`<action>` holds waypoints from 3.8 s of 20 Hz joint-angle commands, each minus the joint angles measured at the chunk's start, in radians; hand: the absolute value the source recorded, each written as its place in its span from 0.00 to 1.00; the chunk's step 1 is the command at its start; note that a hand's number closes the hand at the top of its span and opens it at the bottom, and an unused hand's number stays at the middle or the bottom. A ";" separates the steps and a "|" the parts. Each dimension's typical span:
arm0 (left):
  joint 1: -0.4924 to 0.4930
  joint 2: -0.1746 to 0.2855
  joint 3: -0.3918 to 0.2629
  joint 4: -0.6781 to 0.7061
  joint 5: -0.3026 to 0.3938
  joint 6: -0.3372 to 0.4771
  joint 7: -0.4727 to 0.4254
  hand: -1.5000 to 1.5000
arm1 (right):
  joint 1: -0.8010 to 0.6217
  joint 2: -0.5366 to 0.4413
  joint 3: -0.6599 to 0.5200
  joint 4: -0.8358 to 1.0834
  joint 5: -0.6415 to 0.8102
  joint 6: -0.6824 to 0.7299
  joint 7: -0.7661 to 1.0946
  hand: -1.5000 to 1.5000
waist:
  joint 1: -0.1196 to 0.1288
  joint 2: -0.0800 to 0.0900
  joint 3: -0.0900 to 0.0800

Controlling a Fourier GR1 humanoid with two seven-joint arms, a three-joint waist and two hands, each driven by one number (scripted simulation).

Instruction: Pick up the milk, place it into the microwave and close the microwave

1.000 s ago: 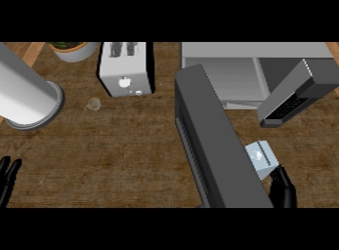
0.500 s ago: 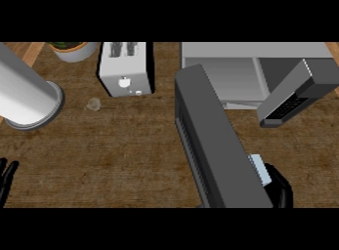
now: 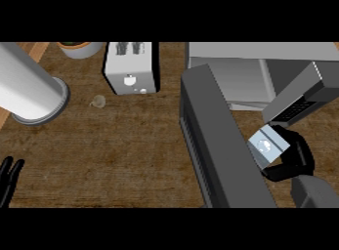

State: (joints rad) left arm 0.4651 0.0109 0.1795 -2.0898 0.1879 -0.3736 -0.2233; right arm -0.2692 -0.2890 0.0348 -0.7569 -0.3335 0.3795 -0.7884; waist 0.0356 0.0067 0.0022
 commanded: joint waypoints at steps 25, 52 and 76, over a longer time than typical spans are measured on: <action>0.012 0.050 0.199 0.065 0.142 -0.110 0.006 0.00 | 0.153 0.123 0.091 -0.771 -0.008 -0.173 0.550 1.00 | -0.034 -0.008 -0.003; -0.037 0.062 0.247 0.132 0.120 -0.173 -0.005 0.00 | -0.566 0.181 -0.160 0.443 0.278 -0.427 0.023 1.00 | 0.018 0.010 0.000; -0.196 0.121 0.251 0.286 0.112 -0.187 -0.013 0.00 | -0.794 0.179 -0.107 0.641 0.472 -1.029 -0.056 1.00 | 0.070 0.039 0.001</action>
State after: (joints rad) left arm 0.2944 0.1283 0.4386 -1.8103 0.3039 -0.5654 -0.2451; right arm -1.0137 -0.1523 -0.0530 -0.1216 0.1460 -0.5052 -0.8807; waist 0.0790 0.0462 0.0111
